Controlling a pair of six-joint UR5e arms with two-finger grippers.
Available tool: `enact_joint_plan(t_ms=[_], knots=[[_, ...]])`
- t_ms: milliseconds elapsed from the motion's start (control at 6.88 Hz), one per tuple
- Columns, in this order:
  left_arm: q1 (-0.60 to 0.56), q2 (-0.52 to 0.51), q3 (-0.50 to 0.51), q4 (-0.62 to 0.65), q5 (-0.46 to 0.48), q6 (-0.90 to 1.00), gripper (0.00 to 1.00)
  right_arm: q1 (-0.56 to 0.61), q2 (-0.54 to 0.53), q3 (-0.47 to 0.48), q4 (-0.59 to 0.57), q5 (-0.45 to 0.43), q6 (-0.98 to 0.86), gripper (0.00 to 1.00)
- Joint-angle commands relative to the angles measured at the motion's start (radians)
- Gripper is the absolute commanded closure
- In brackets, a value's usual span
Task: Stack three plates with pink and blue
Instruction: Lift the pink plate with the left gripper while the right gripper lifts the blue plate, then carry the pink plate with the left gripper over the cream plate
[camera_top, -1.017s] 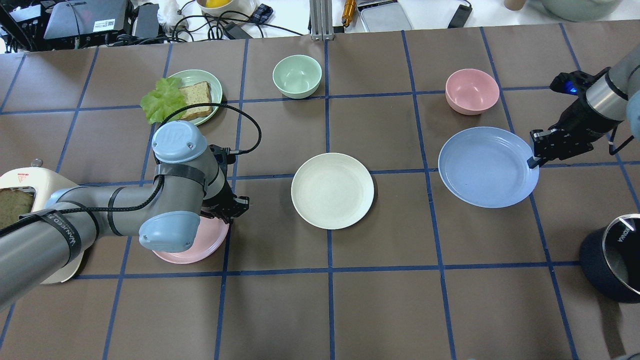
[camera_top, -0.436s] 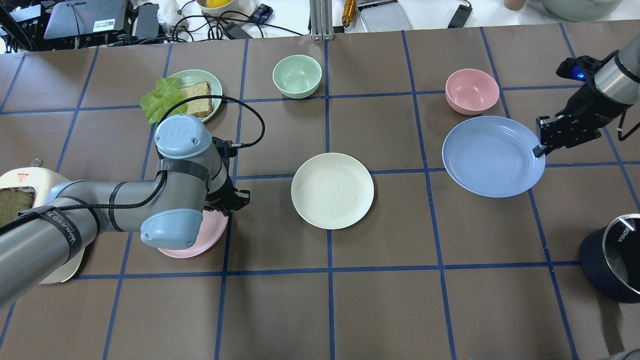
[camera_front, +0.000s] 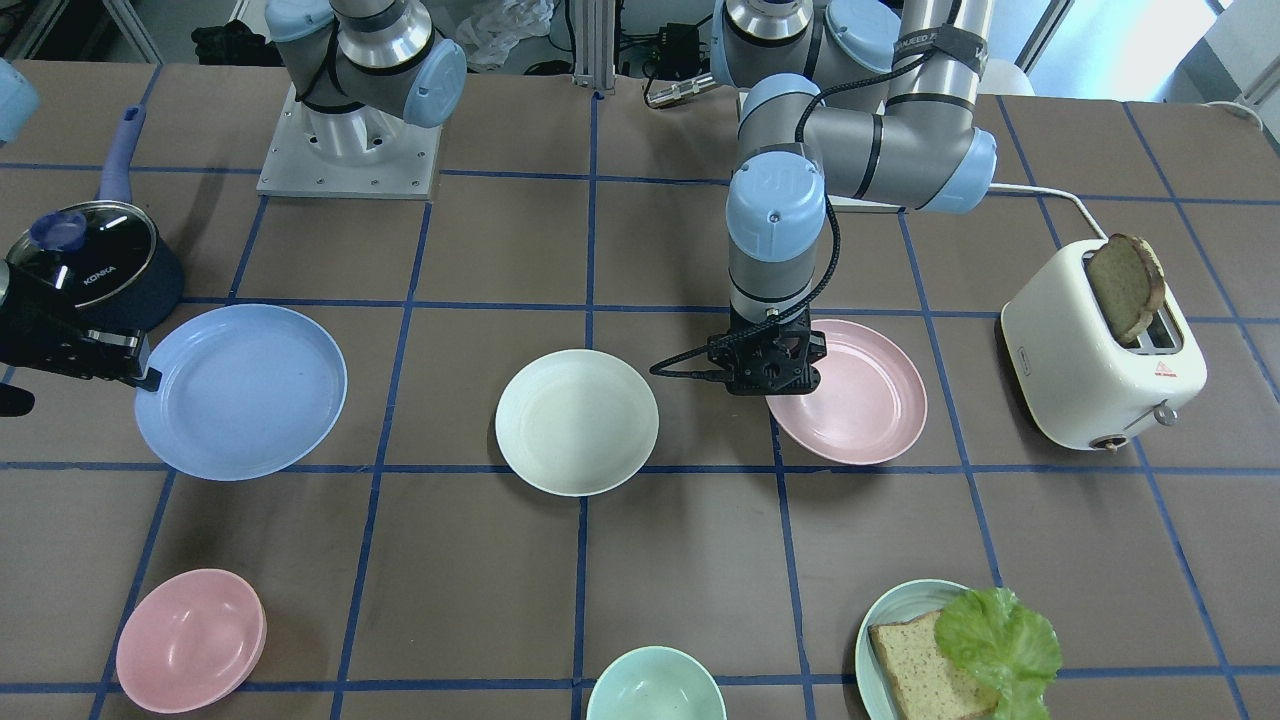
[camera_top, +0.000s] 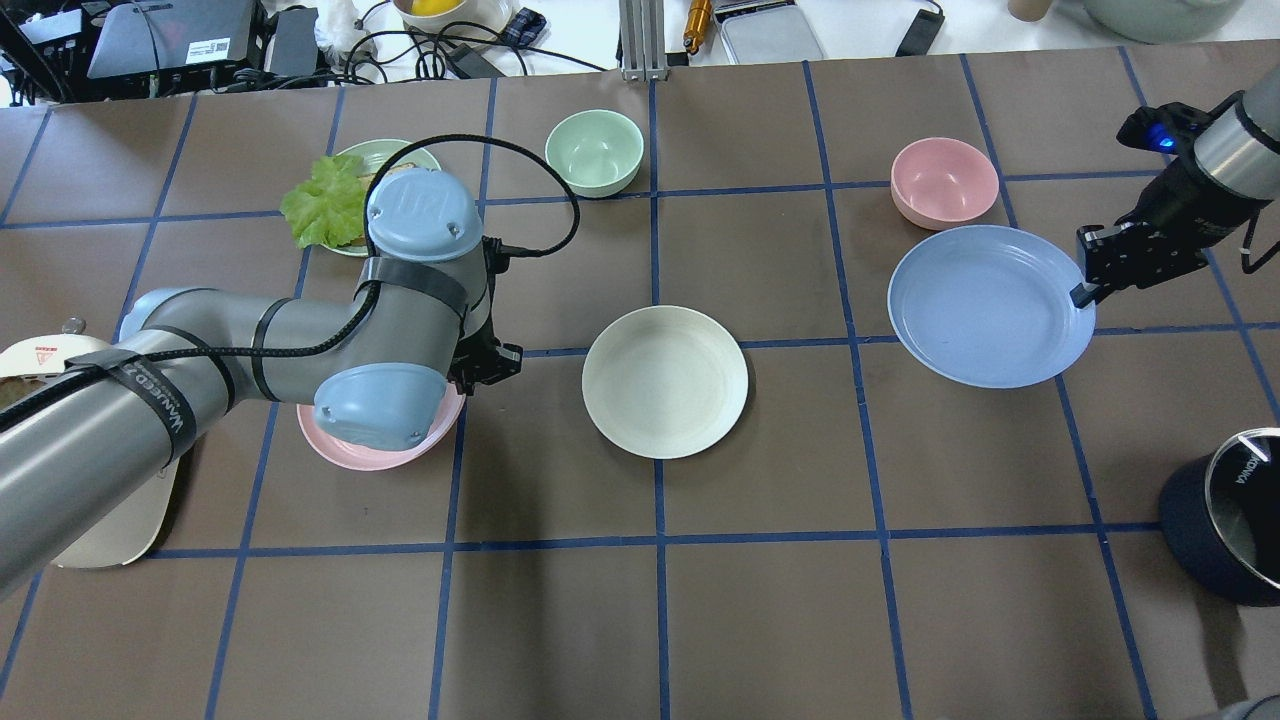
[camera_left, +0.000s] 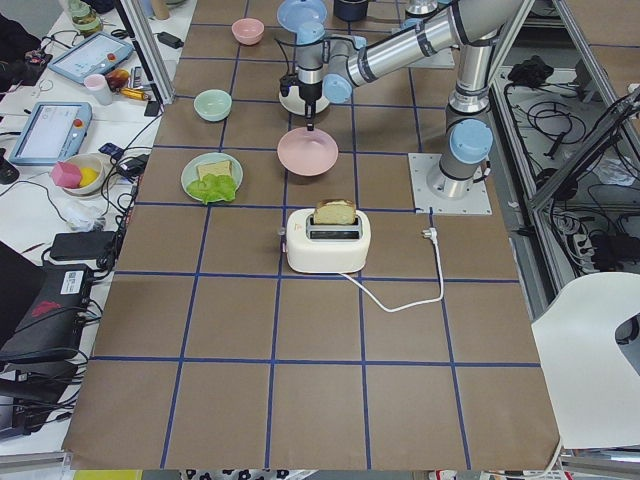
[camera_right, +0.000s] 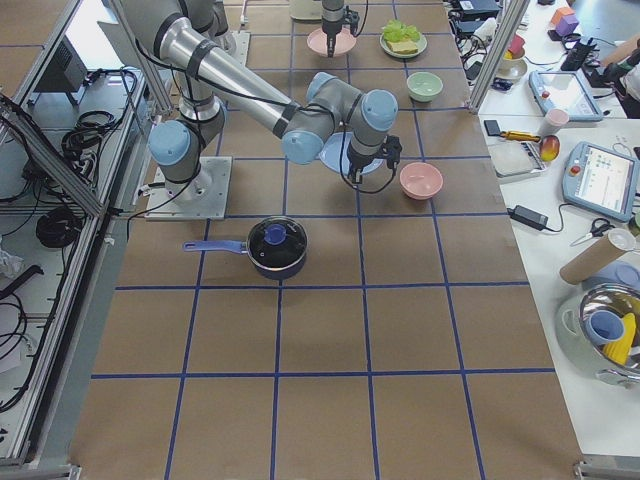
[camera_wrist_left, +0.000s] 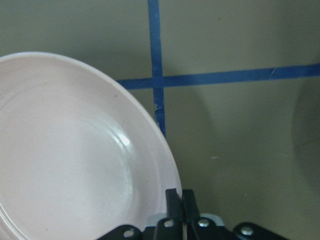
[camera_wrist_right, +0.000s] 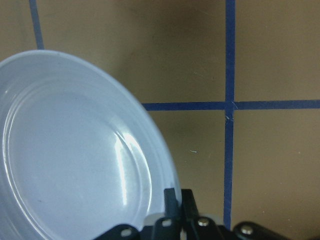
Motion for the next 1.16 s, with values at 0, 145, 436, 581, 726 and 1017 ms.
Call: enact_joint_plan(t_ms=[0,145,436,581,726,1017], knots=[[-0.051,-0.045,0.171,-0.148,-0.003,-0.097,1.00,0.000,0.005,-0.008,0.002,-0.002,0.000,1.00],[-0.089,-0.077,0.223,-0.157,-0.005,-0.160,1.00,0.000,0.002,-0.011,0.006,-0.003,0.000,1.00],[-0.140,-0.144,0.371,-0.271,-0.005,-0.249,1.00,0.000,0.005,-0.069,0.072,-0.017,0.000,1.00],[-0.169,-0.186,0.450,-0.317,-0.011,-0.300,1.00,0.000,0.003,-0.079,0.084,-0.019,0.000,1.00],[-0.195,-0.230,0.514,-0.342,-0.026,-0.353,1.00,0.002,0.003,-0.080,0.081,-0.034,0.000,1.00],[-0.240,-0.302,0.591,-0.367,-0.025,-0.422,1.00,0.009,0.008,-0.077,0.068,-0.042,0.000,1.00]])
